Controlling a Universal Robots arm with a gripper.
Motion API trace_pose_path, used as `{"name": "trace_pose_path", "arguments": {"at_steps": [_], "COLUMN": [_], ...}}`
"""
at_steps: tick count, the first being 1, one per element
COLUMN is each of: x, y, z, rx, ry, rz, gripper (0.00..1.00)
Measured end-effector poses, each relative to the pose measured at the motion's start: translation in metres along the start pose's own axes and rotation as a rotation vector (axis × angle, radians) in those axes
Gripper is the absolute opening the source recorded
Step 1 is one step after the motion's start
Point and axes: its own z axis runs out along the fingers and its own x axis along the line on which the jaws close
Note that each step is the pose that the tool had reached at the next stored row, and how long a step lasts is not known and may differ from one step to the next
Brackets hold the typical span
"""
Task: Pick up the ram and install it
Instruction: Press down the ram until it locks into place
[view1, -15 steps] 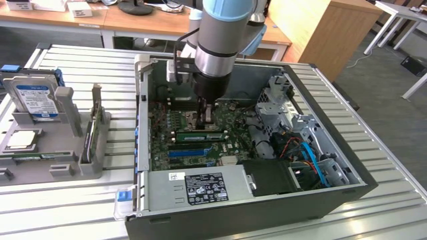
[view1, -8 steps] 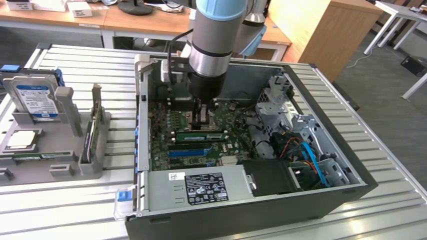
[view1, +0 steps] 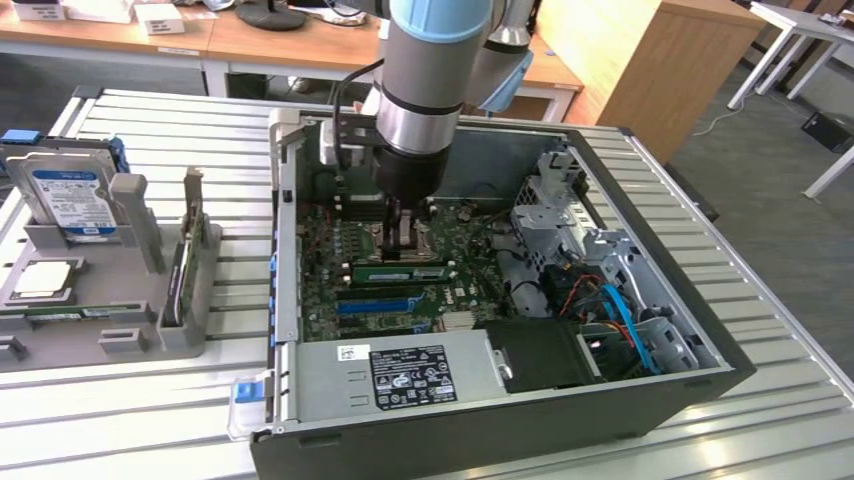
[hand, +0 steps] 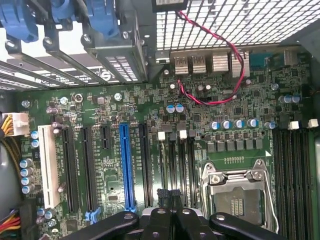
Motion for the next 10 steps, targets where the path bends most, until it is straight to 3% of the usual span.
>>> {"name": "trace_pose_path", "arguments": {"at_steps": [4,10], "x": [0.0,-0.0006], "y": [0.0,0.0001], "z": [0.0054,0.0058], "rx": [0.0,0.0001], "ry": [-0.0001,-0.0002], "rz": [0.0,0.0], "gripper": [0.11,0.11]}}
